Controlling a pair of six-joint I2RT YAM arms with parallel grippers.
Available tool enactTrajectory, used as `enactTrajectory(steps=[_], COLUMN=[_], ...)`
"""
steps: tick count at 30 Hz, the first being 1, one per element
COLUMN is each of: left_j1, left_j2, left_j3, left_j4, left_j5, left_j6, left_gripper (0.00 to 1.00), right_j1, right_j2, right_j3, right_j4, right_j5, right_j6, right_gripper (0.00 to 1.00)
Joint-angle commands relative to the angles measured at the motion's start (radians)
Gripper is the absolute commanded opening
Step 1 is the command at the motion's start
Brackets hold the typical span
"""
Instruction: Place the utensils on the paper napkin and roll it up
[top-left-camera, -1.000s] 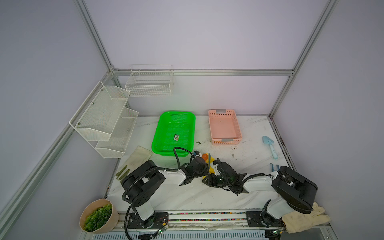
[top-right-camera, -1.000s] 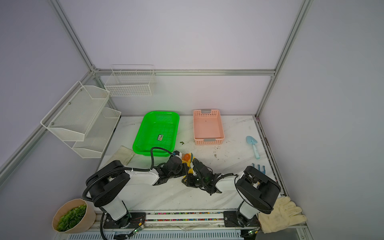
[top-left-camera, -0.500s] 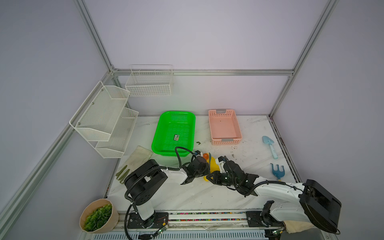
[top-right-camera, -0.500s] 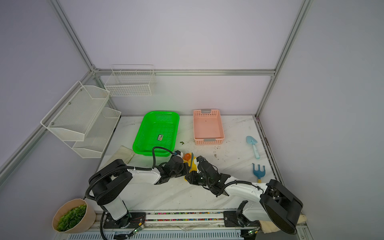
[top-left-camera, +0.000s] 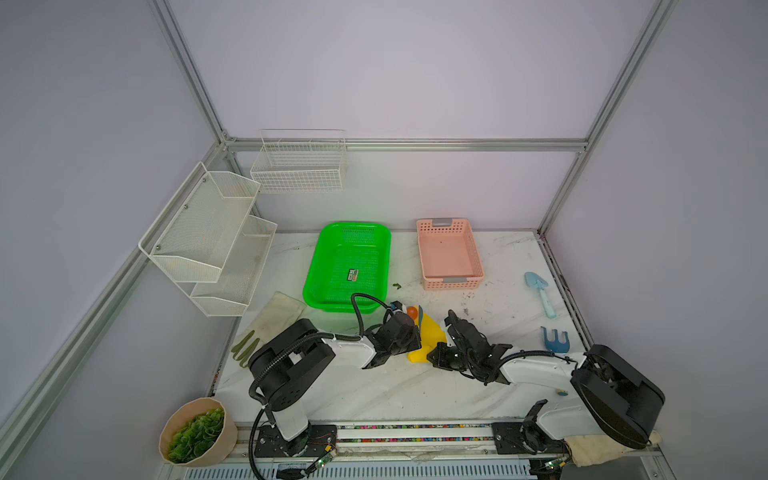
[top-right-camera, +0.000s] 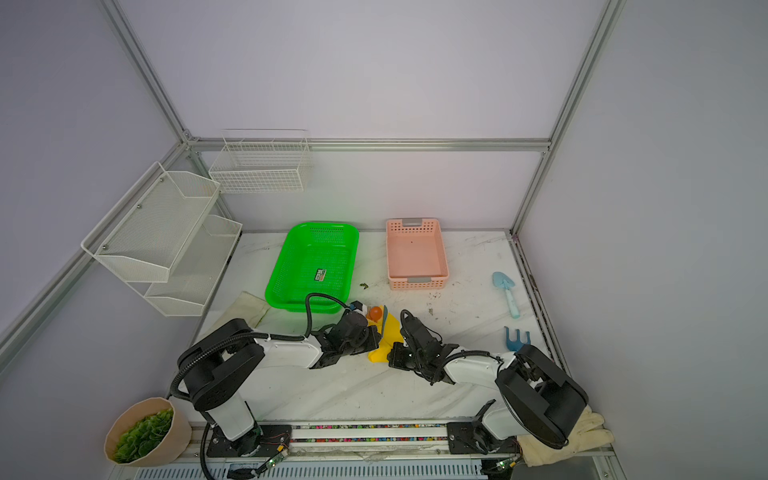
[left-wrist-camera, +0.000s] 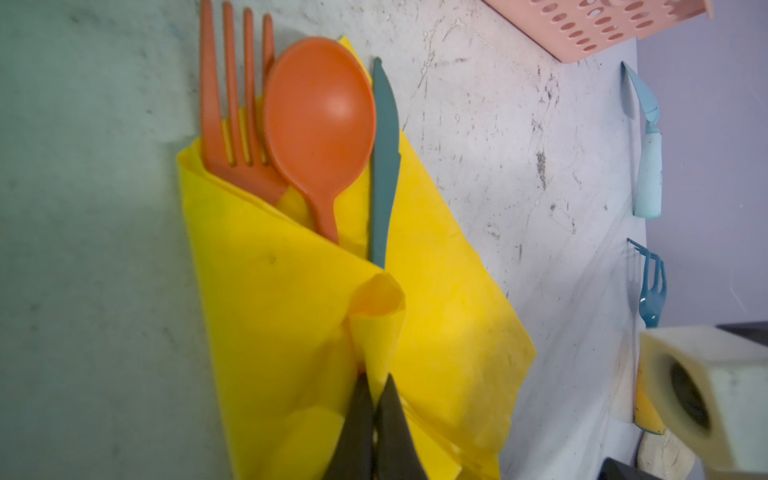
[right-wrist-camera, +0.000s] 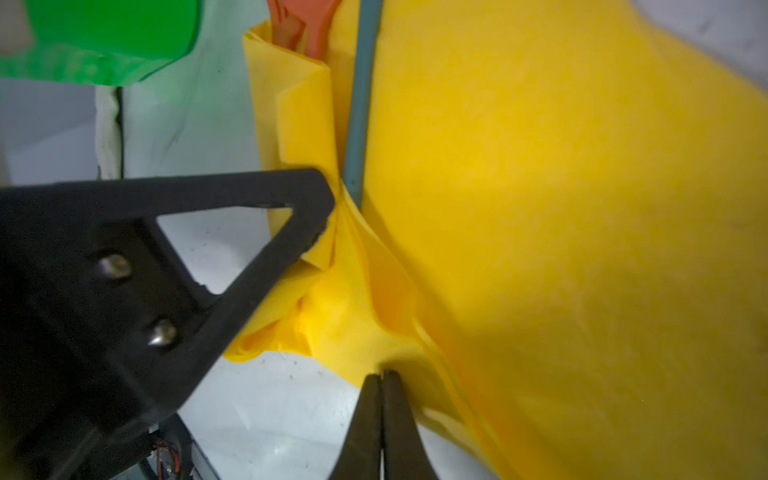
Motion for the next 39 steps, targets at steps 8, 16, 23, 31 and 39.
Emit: enactTrajectory(steps=[8, 16, 23, 31, 39], left_j1=[-0.019, -0.028, -0.034, -0.051, -0.055], left_j2=[-0.041, -0.057, -0.017, 0.023, 0.056], left_j3=[0.086, 0.125, 0.148, 0.189, 0.203], left_j4=[-0.029, -0.06, -0.066, -0.066, -0.067], left_j5=[-0.018, -0.026, -0.01, 0.002, 0.017], left_j6=[0.04, 0.067, 0.066, 0.069, 0.071], left_gripper=[0.04, 0.04, 0.04, 0.04, 0.03], right_j1=[-0.012, -0.011, -0.013, -0.012, -0.012], right_j2=[0.08, 0.061, -0.04, -0.058, -0.073], right_j3=[0.004, -0.039, -0.059, -0.056, -0.06], right_j4=[0.05, 0.07, 0.022, 0.006, 0.006], right_j5=[-0.002, -0.035, -0.045, -0.061, -0.07], right_j6=[-0.032, -0.001, 0.023, 0.024, 0.033], right_gripper=[0.06, 0.05, 0.06, 0.08, 0.08])
